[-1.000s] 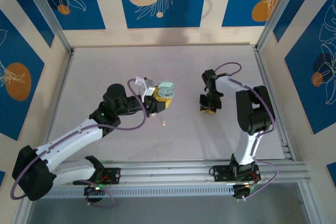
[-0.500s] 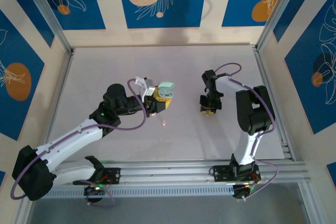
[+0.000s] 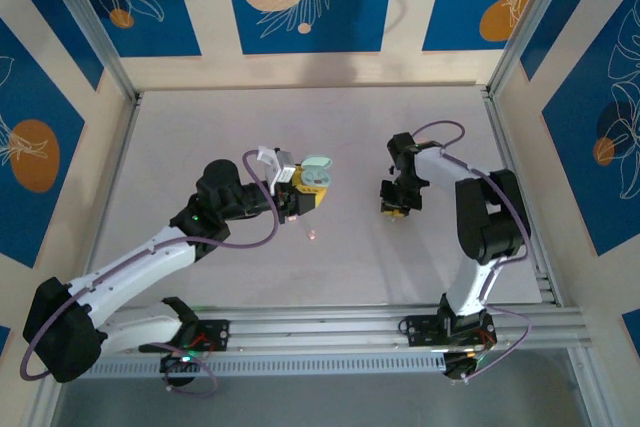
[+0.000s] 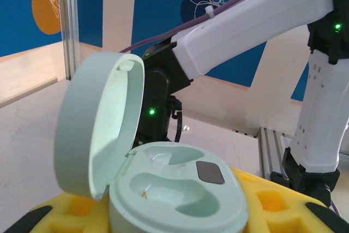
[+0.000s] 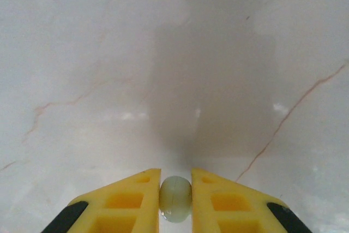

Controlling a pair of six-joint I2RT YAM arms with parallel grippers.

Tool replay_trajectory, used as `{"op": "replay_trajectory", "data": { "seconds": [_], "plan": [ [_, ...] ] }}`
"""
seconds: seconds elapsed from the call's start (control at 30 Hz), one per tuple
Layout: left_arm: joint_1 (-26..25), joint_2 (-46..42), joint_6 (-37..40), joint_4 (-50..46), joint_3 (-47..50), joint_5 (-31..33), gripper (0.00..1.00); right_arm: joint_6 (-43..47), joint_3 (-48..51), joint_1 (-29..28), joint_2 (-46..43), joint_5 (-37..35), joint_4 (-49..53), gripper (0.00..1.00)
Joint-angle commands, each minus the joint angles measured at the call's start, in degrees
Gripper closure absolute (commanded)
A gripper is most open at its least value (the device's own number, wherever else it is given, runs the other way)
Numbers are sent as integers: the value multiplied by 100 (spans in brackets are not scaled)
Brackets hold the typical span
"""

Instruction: Insert the wireless bluetooth earbuds into the charging case

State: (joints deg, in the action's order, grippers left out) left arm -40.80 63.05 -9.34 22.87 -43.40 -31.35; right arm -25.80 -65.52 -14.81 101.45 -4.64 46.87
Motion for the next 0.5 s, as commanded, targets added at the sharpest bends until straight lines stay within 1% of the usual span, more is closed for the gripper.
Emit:
{"op": "replay_trajectory", "data": {
  "seconds": [0.0, 0.1, 0.2, 0.33, 0.47],
  "plan": [
    [-18, -82, 11, 42, -77, 67, 62, -240, 235, 128, -596, 862, -170, 80],
    [-23, -91, 28, 47, -55, 101, 62, -488, 601, 303, -1110, 1827, -689, 80],
    [-18, -117, 65, 8, -37, 146, 62, -853, 962, 476, -1618, 3064, -1359, 80],
    [-20, -143, 133, -16, -7, 196, 62, -1583, 1282, 622, -2132, 4679, -2519, 80],
    [-12, -152, 163, 20, 42, 266, 62, -2540, 1458, 663, -2364, 5795, -3798, 79]
  ]
}}
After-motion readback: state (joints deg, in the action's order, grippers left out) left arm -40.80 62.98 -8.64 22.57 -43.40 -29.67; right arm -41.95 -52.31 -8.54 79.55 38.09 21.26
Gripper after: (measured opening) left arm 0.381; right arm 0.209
